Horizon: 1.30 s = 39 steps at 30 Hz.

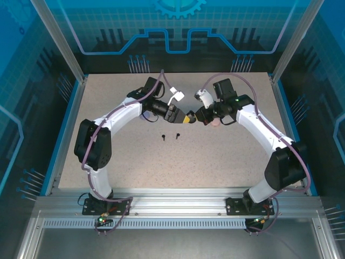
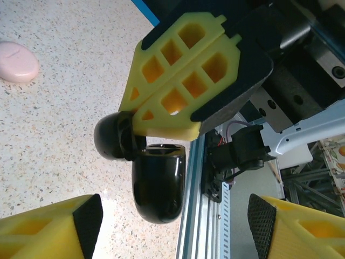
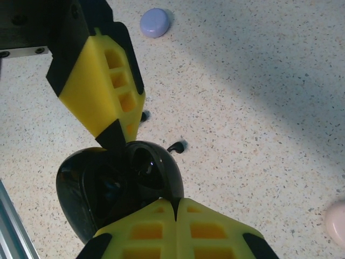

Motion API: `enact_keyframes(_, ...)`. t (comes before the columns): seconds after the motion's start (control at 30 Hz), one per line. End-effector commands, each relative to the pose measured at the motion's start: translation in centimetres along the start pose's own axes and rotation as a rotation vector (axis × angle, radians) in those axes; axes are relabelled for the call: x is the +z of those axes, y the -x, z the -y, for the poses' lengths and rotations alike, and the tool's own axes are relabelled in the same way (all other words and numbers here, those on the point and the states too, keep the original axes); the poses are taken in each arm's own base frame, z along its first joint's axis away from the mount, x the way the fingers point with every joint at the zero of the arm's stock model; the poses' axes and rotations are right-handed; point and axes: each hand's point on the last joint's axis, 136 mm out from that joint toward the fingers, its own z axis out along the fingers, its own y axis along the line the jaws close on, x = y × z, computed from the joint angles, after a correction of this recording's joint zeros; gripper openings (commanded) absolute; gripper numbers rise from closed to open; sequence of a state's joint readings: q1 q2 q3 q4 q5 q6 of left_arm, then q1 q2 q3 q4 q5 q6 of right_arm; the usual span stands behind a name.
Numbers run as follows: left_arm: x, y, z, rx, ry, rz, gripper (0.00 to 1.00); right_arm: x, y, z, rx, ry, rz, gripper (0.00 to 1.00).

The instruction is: Insert wireless bluetooth earbuds into charging case

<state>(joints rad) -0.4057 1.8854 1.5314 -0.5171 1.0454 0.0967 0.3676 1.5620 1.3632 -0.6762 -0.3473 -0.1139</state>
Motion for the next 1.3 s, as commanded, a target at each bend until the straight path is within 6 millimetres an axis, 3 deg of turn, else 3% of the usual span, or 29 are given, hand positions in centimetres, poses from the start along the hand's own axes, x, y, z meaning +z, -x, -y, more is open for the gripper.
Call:
enact_keyframes(0.0,-0.09,-0.01,0.29,-0.012,-0.045,-0.016,0.73,-0.26,0.31,-1.29,-0.029,0.036,-0.003,0.00)
enact_keyframes(0.17,0.02,0.17,0.01,-0.014,-0.046,-0.020,0.63,-0.02,0.40,-1.70,-0.037,0.045,-0.006,0.00)
enact_keyframes(0.47,0.14,0.15,0.00,-0.020,-0.066,-0.034,0.55,0.24,0.44,-1.94,-0.053,0.040,-0.018,0.00)
enact_keyframes(1.27,0.24,0.11,0.43,-0.018,-0.101,-0.043,0.41,0.35,0.78,-2.14,-0.060,0.041,-0.018,0.00)
